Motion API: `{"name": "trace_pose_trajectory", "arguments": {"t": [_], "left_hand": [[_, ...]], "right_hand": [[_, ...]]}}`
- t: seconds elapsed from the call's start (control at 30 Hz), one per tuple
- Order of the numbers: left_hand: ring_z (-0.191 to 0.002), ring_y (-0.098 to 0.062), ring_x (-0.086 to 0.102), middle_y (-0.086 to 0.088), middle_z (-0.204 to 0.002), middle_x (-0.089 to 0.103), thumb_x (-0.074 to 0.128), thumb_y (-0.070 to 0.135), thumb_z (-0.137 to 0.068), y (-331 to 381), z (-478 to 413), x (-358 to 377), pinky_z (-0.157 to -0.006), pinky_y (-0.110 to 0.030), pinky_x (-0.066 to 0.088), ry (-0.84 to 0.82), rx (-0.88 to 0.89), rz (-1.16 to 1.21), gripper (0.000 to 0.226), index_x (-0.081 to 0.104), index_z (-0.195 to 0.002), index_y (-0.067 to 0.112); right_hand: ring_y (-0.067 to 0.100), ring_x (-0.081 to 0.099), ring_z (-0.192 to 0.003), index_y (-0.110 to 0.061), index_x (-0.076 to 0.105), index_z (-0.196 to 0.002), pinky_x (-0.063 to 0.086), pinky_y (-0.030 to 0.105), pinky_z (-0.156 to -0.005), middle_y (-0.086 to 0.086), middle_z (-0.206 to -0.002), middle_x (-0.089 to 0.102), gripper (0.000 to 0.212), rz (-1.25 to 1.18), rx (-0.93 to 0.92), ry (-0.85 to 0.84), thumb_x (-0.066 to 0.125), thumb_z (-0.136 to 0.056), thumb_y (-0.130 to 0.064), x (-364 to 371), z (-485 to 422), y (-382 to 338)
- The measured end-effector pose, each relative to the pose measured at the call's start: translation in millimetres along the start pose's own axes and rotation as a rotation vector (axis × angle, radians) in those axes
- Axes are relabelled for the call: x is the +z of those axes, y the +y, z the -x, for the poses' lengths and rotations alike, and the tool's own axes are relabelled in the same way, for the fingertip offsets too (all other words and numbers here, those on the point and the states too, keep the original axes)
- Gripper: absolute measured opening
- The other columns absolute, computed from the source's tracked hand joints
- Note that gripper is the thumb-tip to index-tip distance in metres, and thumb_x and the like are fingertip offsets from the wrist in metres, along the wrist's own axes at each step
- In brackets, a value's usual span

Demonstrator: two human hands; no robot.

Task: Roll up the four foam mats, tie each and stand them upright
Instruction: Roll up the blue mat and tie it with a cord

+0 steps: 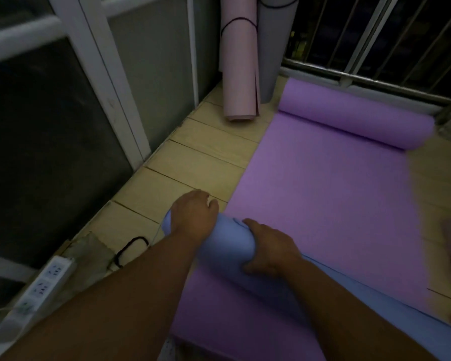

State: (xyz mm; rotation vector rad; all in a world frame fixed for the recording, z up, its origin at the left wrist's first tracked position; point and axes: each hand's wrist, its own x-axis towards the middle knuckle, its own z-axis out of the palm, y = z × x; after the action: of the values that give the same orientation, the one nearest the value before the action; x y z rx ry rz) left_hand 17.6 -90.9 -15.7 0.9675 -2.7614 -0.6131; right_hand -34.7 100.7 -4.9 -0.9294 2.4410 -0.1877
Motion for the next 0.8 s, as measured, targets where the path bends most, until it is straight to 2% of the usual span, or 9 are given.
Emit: {"name": "trace_pose_trajectory", "arguments": {"t": [0.07, 0.17, 0.3, 0.5, 0.67, 0.8], "left_hand": [[-0.129, -0.027, 0.048, -0.011, -0.139, 0.055, 0.053, 0.036, -0.092, 18.5, -5.6, -10.1, -0.11, -0.033, 0.029, 0.082, -0.003, 0.055, 0.043, 0.064, -0.126, 0.012], [-0.128, -0.027, 0.048, -0.011, -0.137, 0.056, 0.049, 0.04, -0.087, 42.0, -11.0, -25.0, -0.114, -0.038, 0.025, 0.193, 0.01, 0.068, 0.049, 0.065, -0.124, 0.013], [-0.125, -0.024, 0.048, -0.005, -0.132, 0.059, 0.053, 0.039, -0.089, 67.6, -16.9, -51.9, -0.11, -0.038, 0.026, 0.29, -0.037, 0.056, 0.042, 0.064, -0.123, 0.017], [-0.123, -0.028, 0.049, -0.005, -0.134, 0.056, 0.055, 0.04, -0.086, 88.8, -18.4, -82.6, -0.102, -0.04, 0.033, 0.379, -0.131, 0.166, 0.045, 0.062, -0.125, 0.02], [-0.124, -0.033, 0.043, -0.008, -0.134, 0.051, 0.053, 0.045, -0.084, 108.4, -12.2, -107.0, -0.102, -0.046, 0.03, 0.355, -0.314, 0.168, 0.049, 0.057, -0.128, 0.024], [-0.124, -0.033, 0.041, -0.01, -0.131, 0.051, 0.054, 0.044, -0.082, 138.1, -12.5, -135.1, -0.1, -0.049, 0.029, 0.416, -0.298, 0.218, 0.047, 0.056, -0.125, 0.024]], "right_hand": [[0.025, 0.055, -0.118, -0.042, 0.017, -0.149, 0.047, 0.035, -0.096, -0.001, -0.136, 0.053, 0.108, -0.028, 0.016, 0.048, 0.079, -0.061, -0.047, -15.1, 3.7, 3.3], [0.025, 0.056, -0.117, -0.042, 0.019, -0.149, 0.048, 0.035, -0.093, -0.001, -0.135, 0.053, 0.106, -0.069, 0.029, 0.129, 0.078, -0.061, -0.045, -39.5, 10.9, 6.4], [0.025, 0.055, -0.118, -0.043, 0.019, -0.148, 0.048, 0.035, -0.094, -0.002, -0.136, 0.053, 0.105, -0.106, 0.022, 0.191, 0.079, -0.062, -0.043, -66.8, 22.4, 6.0], [0.025, 0.053, -0.119, -0.041, 0.02, -0.149, 0.047, 0.035, -0.093, -0.002, -0.137, 0.052, 0.107, -0.113, 0.018, 0.262, 0.08, -0.061, -0.041, -95.3, 35.4, 4.2], [0.026, 0.054, -0.117, -0.041, 0.019, -0.15, 0.046, 0.034, -0.091, 0.0, -0.135, 0.052, 0.108, -0.118, 0.0, 0.323, 0.082, -0.062, -0.042, -111.8, 43.3, -1.3], [0.026, 0.055, -0.115, -0.042, 0.021, -0.148, 0.046, 0.033, -0.088, -0.002, -0.134, 0.053, 0.107, -0.166, -0.001, 0.421, 0.081, -0.059, -0.04, -129.7, 55.0, -6.3]]}}
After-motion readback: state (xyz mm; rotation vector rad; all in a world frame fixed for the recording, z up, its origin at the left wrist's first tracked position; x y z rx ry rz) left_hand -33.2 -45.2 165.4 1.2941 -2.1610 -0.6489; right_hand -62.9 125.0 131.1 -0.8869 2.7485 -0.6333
